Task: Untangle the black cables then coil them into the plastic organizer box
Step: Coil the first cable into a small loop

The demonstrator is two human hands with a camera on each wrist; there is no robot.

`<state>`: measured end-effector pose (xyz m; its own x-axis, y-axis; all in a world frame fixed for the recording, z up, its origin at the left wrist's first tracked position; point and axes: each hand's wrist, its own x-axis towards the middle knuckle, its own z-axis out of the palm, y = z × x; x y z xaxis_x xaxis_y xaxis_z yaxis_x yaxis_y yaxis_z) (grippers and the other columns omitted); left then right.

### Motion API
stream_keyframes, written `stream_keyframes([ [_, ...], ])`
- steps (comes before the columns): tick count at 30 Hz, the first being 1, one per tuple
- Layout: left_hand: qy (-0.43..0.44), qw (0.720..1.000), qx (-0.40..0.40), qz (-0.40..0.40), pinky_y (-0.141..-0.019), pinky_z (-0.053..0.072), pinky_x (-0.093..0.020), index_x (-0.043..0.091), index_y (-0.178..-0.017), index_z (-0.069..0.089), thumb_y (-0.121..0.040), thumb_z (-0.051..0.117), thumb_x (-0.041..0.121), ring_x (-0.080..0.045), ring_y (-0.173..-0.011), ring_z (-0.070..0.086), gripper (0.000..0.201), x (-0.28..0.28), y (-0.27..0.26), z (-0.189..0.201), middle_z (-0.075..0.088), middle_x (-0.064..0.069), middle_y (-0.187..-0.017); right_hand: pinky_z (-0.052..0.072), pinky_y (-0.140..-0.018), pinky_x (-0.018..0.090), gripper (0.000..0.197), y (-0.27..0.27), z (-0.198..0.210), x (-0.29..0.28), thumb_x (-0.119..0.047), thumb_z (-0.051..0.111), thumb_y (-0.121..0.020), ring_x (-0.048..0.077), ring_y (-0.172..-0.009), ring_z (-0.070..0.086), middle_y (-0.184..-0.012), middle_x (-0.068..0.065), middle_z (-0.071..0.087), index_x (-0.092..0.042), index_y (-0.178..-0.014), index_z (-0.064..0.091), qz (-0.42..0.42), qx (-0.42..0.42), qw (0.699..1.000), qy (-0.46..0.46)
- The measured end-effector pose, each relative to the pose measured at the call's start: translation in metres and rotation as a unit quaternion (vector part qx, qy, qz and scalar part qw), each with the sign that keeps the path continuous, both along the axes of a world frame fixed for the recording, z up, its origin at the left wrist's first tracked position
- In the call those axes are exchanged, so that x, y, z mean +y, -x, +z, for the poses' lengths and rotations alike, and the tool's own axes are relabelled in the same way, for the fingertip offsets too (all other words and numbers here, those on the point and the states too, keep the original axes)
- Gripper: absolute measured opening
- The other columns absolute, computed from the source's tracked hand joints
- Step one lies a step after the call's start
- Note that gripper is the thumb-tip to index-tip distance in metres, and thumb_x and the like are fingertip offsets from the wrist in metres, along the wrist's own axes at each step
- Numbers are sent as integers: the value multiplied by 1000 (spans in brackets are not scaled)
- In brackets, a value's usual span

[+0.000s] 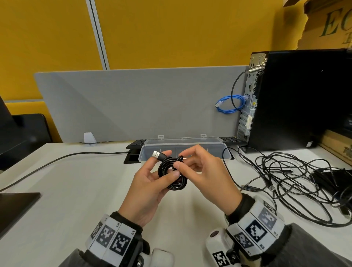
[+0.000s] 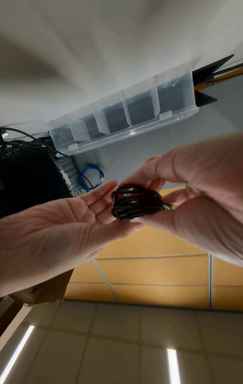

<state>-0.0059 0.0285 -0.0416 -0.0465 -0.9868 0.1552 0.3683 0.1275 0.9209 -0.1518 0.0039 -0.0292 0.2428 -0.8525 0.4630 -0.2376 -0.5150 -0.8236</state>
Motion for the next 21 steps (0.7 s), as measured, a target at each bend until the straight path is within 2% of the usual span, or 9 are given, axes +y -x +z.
stream_keyframes([
  [2, -3, 1000, -2, 9, -72, 56, -25, 23, -112, 63, -59, 79, -2, -12, -74, 64, 61, 0, 0, 0, 68, -6, -81, 48, -71, 11, 12, 2, 1, -1, -26, 67, -83, 2, -76, 65, -79, -9, 70, -26, -87, 56, -1, 25, 1000, 3],
  [6, 3, 999, -26, 30, -68, 55, -23, 24, -104, 66, -50, 82, -7, -8, -62, 56, 65, -1, -1, -1, 65, -1, -75, 46, -67, 10, 10, 4, 2, -1, -27, 66, -84, 0, -72, 64, -78, -7, 70, -18, -87, 63, 19, 25, 999, -33],
  [8, 15, 997, -55, 42, -67, 54, -24, 28, -97, 69, -44, 84, 0, -9, -64, 60, 62, 0, -2, 0, 68, -1, -79, 45, -65, 10, 10, 4, 5, -1, -27, 69, -82, 1, -71, 64, -77, -5, 71, -21, -85, 63, 44, 16, 997, -57],
  [11, 28, 995, -84, 38, -67, 54, -26, 30, -93, 69, -36, 85, 14, -17, -79, 68, 62, 1, -2, -1, 71, -6, -90, 48, -66, 15, 16, 6, 9, -1, -29, 76, -74, 8, -72, 65, -76, -3, 72, -27, -80, 61, 51, 36, 996, -67],
  [14, 39, 995, -86, 23, -67, 55, -25, 28, -89, 68, -36, 84, 14, -15, -78, 63, 57, -1, -2, -3, 70, -1, -85, 51, -71, 22, 14, 8, 11, -2, -33, 74, -75, 10, -75, 66, -78, -3, 71, -25, -80, 63, 35, 89, 994, -56],
  [17, 46, 994, -97, 11, -65, 53, -21, 24, -90, 65, -39, 85, 4, -7, -69, 58, 59, 0, 0, -2, 67, 6, -77, 48, -74, 18, 19, 10, 11, -3, -35, 69, -80, 8, -78, 64, -83, -4, 71, -19, -91, 67, 22, 131, 990, -40],
  [19, 54, 988, -144, 21, -67, 52, -17, 22, -97, 61, -44, 82, 2, -4, -72, 59, 60, 0, -1, -1, 65, 6, -85, 45, -71, 11, 22, 11, 9, -5, -35, 67, -82, 5, -78, 62, -83, -6, 69, -17, -96, 68, 10, 150, 988, -34],
  [21, 72, 965, -245, 62, -77, 49, -15, 30, -108, 54, -43, 85, 19, 1, -92, 59, 72, 1, -6, 2, 56, 8, -107, 41, -67, 5, 22, 11, 7, -4, -32, 67, -83, 2, -76, 59, -79, -11, 64, -16, -97, 68, -11, 161, 987, -21],
])
